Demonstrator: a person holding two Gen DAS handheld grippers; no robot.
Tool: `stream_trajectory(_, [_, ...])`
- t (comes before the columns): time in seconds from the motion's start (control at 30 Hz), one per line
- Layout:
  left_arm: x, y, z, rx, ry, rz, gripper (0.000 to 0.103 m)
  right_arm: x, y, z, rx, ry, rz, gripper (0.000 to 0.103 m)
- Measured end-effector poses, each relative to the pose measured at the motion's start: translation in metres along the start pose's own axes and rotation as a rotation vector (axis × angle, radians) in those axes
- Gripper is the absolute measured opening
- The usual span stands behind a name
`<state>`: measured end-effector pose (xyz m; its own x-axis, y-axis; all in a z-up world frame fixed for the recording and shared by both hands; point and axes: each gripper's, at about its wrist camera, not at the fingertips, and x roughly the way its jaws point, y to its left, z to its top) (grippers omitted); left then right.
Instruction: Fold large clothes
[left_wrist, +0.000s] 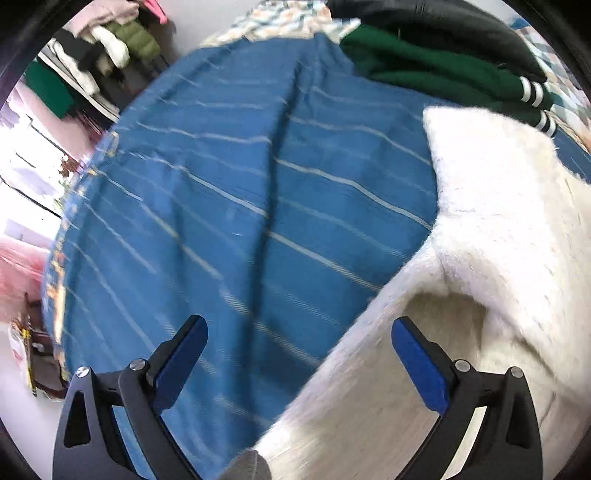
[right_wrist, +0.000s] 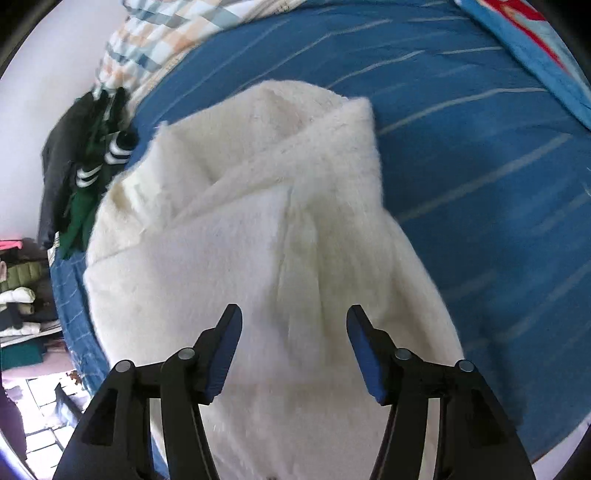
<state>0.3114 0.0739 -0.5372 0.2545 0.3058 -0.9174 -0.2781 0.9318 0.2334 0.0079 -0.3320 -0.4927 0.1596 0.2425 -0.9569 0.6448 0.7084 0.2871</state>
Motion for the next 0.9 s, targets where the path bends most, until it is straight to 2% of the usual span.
stream_trajectory(0.03, [-0.004,-0.002,0.001,0.001,-0.006,0.006,0.103,0.016,-0.003,0.009,0.016,0.043,0.022,0.054])
stream_trajectory(0.07, [-0.011,-0.001,0.004,0.001,-0.018,0.005,0.103,0.032,0.003,0.012,0.031,0.045,0.035,0.022])
stream_trajectory(0.1, [-0.017,-0.002,0.009,-0.005,-0.026,-0.009,0.103,0.045,0.013,0.008,0.03,0.025,0.021,0.02])
stream_trajectory(0.17, [-0.022,-0.008,0.021,-0.027,-0.042,-0.042,0.103,0.03,0.031,0.002,-0.054,-0.049,-0.052,0.018])
stream_trajectory(0.2, [-0.027,-0.013,0.029,-0.035,-0.058,-0.069,0.103,0.034,0.05,-0.012,-0.093,-0.086,-0.078,0.018])
stream_trajectory(0.23, [-0.03,-0.018,0.038,-0.036,-0.073,-0.089,0.103,0.017,0.06,-0.019,-0.14,-0.134,-0.11,0.018])
stream_trajectory(0.37, [-0.015,-0.056,0.068,0.025,-0.11,-0.1,0.103,-0.018,0.079,-0.022,-0.167,-0.243,-0.102,0.018])
stream_trajectory(0.47, [0.024,-0.091,0.073,0.144,-0.074,-0.02,0.103,-0.006,0.069,-0.007,-0.124,-0.249,-0.145,0.018])
stream_trajectory(0.53, [0.053,-0.102,0.067,0.199,-0.025,-0.002,0.103,0.031,0.056,0.016,-0.095,-0.149,-0.222,0.021])
stream_trajectory(0.57, [0.058,-0.099,0.065,0.192,-0.021,-0.021,0.103,0.047,0.048,0.024,-0.065,-0.105,-0.228,0.027])
stream_trajectory(0.6, [0.055,-0.095,0.064,0.185,-0.028,-0.032,0.103,0.056,0.041,0.028,-0.041,-0.058,-0.218,0.028])
stream_trajectory(0.67, [0.049,-0.09,0.064,0.204,-0.032,-0.011,0.103,0.049,0.033,0.031,0.012,-0.047,-0.189,0.037])
stream_trajectory(0.73, [0.036,-0.081,0.059,0.223,-0.039,0.035,0.103,0.024,0.035,0.027,0.034,-0.107,-0.222,0.042])
stream_trajectory(0.8, [0.02,-0.071,0.051,0.21,-0.051,0.028,0.103,-0.002,0.044,0.015,0.012,-0.196,-0.233,0.042])
stream_trajectory(0.83, [0.012,-0.068,0.045,0.205,-0.053,0.023,0.103,-0.015,0.049,0.008,-0.01,-0.233,-0.214,0.042])
stream_trajectory(0.9, [0.009,-0.064,0.03,0.219,-0.046,0.049,0.103,-0.018,0.058,-0.002,-0.053,-0.237,-0.139,0.042])
